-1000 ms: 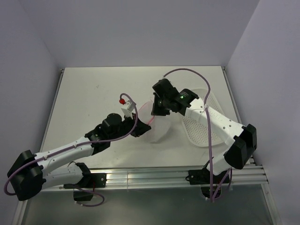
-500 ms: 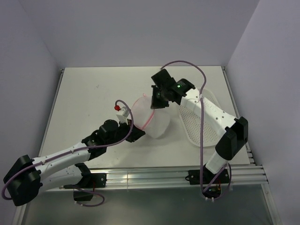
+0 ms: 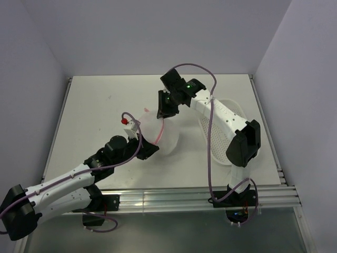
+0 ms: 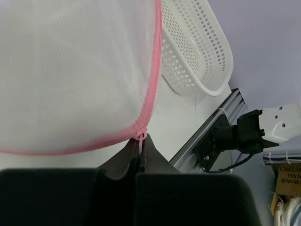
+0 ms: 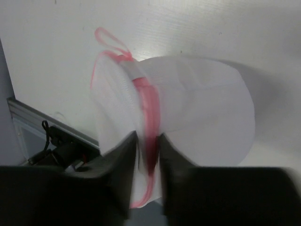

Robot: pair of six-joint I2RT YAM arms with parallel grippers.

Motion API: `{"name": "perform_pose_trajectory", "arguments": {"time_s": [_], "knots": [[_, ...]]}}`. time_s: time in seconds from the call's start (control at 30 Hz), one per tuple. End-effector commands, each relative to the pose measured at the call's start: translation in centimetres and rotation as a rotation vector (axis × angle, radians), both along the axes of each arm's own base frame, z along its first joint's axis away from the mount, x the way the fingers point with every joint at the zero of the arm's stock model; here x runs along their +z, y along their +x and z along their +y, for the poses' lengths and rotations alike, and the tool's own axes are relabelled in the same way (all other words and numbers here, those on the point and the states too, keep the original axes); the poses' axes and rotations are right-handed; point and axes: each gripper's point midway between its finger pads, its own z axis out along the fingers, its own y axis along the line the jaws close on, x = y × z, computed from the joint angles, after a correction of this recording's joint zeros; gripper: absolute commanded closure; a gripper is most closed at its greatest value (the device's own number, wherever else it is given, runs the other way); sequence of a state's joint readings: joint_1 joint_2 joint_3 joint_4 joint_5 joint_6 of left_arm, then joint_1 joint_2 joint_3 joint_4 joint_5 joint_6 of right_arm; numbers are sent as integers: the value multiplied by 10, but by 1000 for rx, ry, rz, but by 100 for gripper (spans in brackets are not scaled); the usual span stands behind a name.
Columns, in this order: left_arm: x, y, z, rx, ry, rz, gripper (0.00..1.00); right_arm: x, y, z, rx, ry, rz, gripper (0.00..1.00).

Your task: Place the bra in the laundry bag and zip it closed

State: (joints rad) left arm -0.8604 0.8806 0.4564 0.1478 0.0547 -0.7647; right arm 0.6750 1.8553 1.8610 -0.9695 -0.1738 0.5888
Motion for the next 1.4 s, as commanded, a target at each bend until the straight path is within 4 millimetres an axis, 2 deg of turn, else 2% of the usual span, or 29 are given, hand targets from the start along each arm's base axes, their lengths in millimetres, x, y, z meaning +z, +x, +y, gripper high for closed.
{"name": "perform_pose_trajectory", "arguments": {"time_s": [0.0,0.07,0.1,0.2,0.3,0.37,0.47,0.5,0.57,0.6,0.67,0.7,0.77,0.8,0.87,0.9,0.93,0.97,1.0,1.1,1.37], "knots": [[8,-8,-11,-63,2,21,100,15,37,-5,-61,27,-145,60],[6,-8,-16,-79,-8,27,100,15,37,-10,-86,24,-153,47],[0,-7,-19,-83,0,38,100,7,36,-17,-109,-4,-149,38],[-3,-4,-25,-91,-3,43,100,10,33,-26,-137,-14,-171,28],[-2,0,-33,-101,-2,41,100,16,26,-33,-160,-4,-169,28],[-1,2,-35,-104,-4,39,100,29,19,-39,-181,19,-184,28],[-1,5,-39,-106,-13,38,100,36,0,-48,-200,59,-187,30],[3,5,-42,-115,-20,35,100,25,-8,-54,-203,48,-166,31],[2,6,-45,-121,-21,36,100,32,-22,-60,-222,80,-170,31],[3,7,-47,-125,-25,36,100,27,-33,-67,-230,83,-162,31],[3,8,-49,-127,-26,34,100,27,-46,-65,-242,134,-146,32],[4,8,-50,-130,-27,34,100,18,-60,-70,-245,147,-128,32],[4,8,-52,-135,-26,34,100,17,-71,-64,-267,219,-105,33],[6,9,-52,-137,-26,31,100,7,-87,-62,-255,231,-74,33],[5,8,-53,-141,-20,32,100,5,-95,-53,-278,293,-41,33],[5,8,-53,-142,-20,33,100,-7,-102,-53,-281,298,-9,33],[4,8,-53,-145,-17,32,100,-7,-107,-50,-281,326,-2,33],[4,8,-52,-145,-16,33,100,-3,-106,-44,-303,373,9,33],[4,7,-52,-148,-16,32,100,-12,-111,-43,-311,377,30,33],[2,6,-53,-157,-8,36,100,-16,-113,-36,-350,433,57,33],[-3,3,-50,-160,-2,46,100,-18,-105,-35,-454,487,60,33]]}}
